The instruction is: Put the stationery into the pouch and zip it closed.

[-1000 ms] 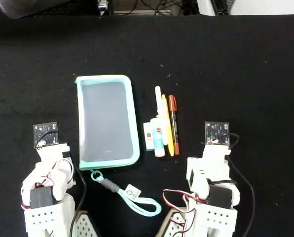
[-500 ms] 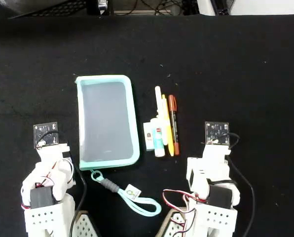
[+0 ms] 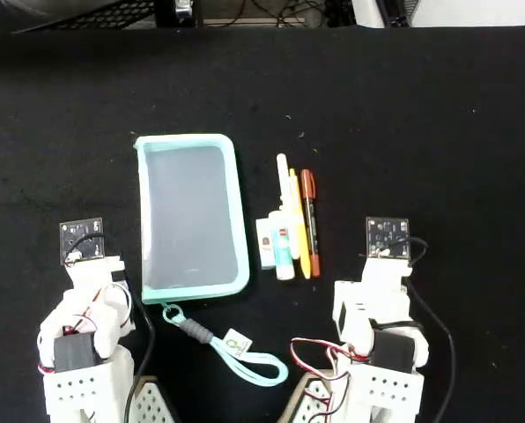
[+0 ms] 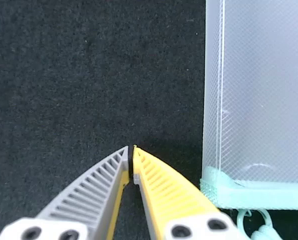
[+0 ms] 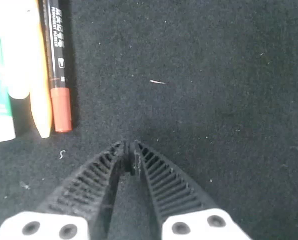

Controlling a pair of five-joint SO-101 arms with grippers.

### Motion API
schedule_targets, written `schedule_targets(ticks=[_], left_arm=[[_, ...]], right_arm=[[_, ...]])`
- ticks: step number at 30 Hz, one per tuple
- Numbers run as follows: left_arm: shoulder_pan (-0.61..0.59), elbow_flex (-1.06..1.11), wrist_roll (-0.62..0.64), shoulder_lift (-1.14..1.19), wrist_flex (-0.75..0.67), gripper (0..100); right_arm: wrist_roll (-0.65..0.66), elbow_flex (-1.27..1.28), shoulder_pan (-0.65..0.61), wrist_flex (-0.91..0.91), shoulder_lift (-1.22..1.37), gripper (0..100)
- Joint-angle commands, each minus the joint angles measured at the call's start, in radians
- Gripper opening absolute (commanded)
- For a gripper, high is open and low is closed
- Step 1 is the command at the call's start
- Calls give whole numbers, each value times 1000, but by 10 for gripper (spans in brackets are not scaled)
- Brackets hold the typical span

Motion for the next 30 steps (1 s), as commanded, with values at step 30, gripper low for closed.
schedule_targets(ticks=[30], left_arm=[[5,16,3,-3,6,30]], right_arm=[[-12,-1,-577,-64,-77,18]])
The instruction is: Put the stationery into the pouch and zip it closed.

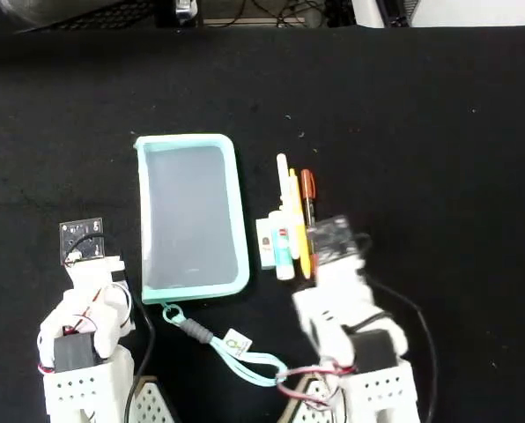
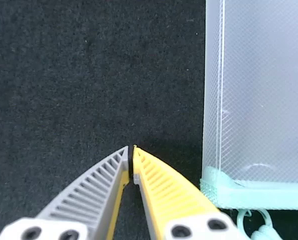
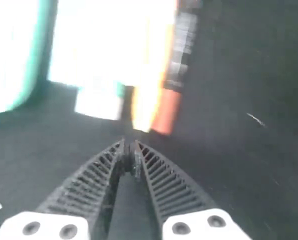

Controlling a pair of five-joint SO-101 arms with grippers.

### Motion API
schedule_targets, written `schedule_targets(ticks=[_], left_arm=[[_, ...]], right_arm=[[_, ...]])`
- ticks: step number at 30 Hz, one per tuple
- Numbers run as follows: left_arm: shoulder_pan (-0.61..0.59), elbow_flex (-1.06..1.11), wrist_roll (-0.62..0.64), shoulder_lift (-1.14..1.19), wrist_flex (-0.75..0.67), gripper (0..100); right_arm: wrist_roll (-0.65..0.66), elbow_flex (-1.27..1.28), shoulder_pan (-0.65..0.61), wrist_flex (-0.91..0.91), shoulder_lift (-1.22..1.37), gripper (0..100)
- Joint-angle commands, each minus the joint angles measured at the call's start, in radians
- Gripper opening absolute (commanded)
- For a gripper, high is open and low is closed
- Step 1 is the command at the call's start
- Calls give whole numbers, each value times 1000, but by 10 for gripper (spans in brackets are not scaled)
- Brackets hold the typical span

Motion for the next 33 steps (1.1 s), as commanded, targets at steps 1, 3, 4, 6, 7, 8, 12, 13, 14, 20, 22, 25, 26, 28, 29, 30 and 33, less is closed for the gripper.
schedule_targets(ticks=[1,3,4,6,7,8,12,13,14,20,22,25,26,28,29,30,33], left_arm=[[5,16,3,-3,6,30],[5,16,3,-3,6,30],[5,16,3,-3,6,30],[5,16,3,-3,6,30],[5,16,3,-3,6,30],[5,16,3,-3,6,30],[5,16,3,-3,6,30],[5,16,3,-3,6,30],[5,16,3,-3,6,30],[5,16,3,-3,6,30],[5,16,3,-3,6,30],[5,16,3,-3,6,30],[5,16,3,-3,6,30],[5,16,3,-3,6,30],[5,16,3,-3,6,30],[5,16,3,-3,6,30],[10,16,3,-3,6,30]], right_arm=[[-6,-1,-138,-64,-77,18],[-6,-1,-164,-83,-79,18],[-3,-1,-169,-83,-79,18],[-2,-1,-166,-83,-79,18],[0,-1,-167,-84,-79,18],[0,-2,-169,-91,-79,18],[132,-24,-166,-117,-79,18],[196,-22,-166,-124,-79,18],[244,-22,-167,-124,-79,18],[330,-7,-164,-137,-79,17],[328,-22,-155,-164,-77,17],[287,-62,-110,-198,-76,17],[269,-90,-95,-201,-73,17],[241,-165,-83,-196,-71,17],[232,-208,-81,-196,-71,17],[227,-254,-81,-190,-71,17],[196,-383,-83,-169,-70,17]])
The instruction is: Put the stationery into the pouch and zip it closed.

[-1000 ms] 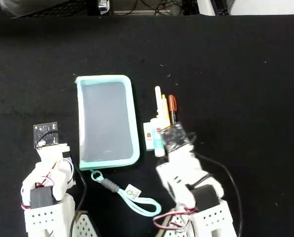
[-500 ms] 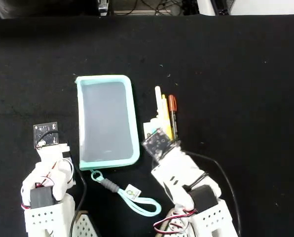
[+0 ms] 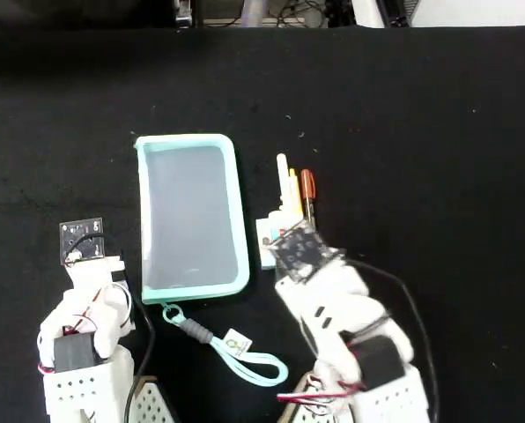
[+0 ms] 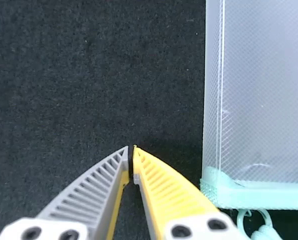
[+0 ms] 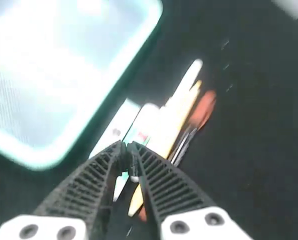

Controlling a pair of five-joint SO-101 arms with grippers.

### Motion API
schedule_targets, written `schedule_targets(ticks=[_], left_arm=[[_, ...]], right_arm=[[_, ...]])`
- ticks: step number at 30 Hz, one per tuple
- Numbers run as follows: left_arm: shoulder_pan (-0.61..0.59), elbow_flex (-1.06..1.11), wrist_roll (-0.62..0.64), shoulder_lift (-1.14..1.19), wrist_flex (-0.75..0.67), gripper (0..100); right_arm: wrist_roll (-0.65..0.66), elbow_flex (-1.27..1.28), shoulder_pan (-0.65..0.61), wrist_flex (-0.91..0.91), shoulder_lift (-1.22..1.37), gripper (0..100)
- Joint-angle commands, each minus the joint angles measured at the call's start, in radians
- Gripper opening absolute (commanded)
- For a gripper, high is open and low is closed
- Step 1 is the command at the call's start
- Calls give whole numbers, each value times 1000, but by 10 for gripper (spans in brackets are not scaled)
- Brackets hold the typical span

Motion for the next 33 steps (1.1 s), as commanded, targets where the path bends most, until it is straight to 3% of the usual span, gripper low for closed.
schedule_targets(ticks=[1,5,11,16,21,28,33], left_arm=[[10,16,3,-3,6,30],[10,16,3,-3,6,30],[10,16,3,-3,6,30],[7,16,3,-3,6,30],[10,16,3,-3,6,30],[10,16,3,-3,6,30],[10,16,3,-3,6,30]], right_arm=[[-44,-177,11,15,-68,17],[-48,-154,5,17,-5,17],[8,-25,-126,-209,367,17],[8,-282,-140,-175,796,17],[8,-404,-269,-149,1099,15],[-11,-337,-506,-172,1204,35],[-12,-305,-537,-172,1204,189]])
